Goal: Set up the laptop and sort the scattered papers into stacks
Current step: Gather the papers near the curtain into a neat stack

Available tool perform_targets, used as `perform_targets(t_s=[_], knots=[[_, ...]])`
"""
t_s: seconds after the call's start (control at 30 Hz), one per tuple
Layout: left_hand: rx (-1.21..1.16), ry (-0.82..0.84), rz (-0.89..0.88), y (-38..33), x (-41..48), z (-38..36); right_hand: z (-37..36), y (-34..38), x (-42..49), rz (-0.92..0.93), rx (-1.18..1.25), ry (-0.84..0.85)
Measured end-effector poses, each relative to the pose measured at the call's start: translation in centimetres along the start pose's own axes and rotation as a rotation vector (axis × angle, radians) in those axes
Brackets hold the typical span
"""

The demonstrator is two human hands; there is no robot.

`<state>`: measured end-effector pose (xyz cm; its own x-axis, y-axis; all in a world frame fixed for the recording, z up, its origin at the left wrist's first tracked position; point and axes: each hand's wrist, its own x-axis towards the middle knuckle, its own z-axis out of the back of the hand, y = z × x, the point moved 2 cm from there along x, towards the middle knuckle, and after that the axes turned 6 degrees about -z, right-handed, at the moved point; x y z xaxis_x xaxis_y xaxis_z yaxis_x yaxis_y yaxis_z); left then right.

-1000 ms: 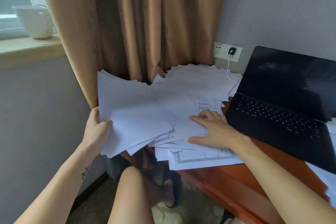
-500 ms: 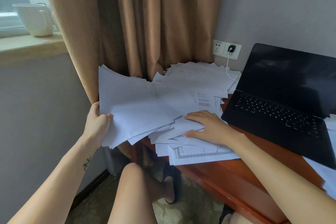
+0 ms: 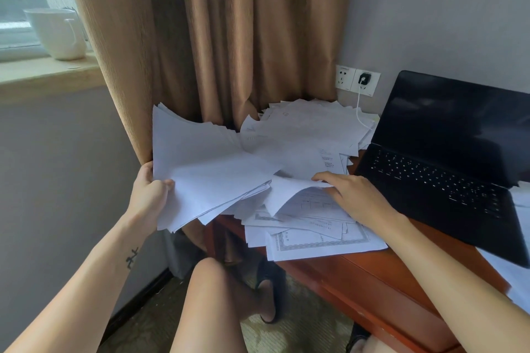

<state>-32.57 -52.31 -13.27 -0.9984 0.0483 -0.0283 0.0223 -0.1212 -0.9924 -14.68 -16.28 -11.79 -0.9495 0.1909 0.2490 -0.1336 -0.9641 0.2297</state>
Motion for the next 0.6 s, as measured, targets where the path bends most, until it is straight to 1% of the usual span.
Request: perform_targets(t_s=[0.07,0.3,0.4,0.5,0.6], knots=[[-0.008,-0.005,0.002,0.1,0.0,-0.1,0.0,-0.5,-0.3,0.003,0.032,-0.088],[-0.002,0.001,-0.016,0.1,-0.7,-0.4,0.1,-1.9,-1.3,-0.297,0.589,-0.362],[-0.024,0.016,-0.009,0.3,-1.2,-0.8,0.3,-2.0,-0.9,-0.378,0.75,-0.442],[-0.042,0.05,-0.008,0.2,-1.8,-1.9,0.7,-1.3,-0.2,-0.391,0.804,-0.484],[-0.034,0.11,-0.008,0.0,-2.5,-3.4,0.8,0.2,0.4,-0.332,0.731,-0.482]])
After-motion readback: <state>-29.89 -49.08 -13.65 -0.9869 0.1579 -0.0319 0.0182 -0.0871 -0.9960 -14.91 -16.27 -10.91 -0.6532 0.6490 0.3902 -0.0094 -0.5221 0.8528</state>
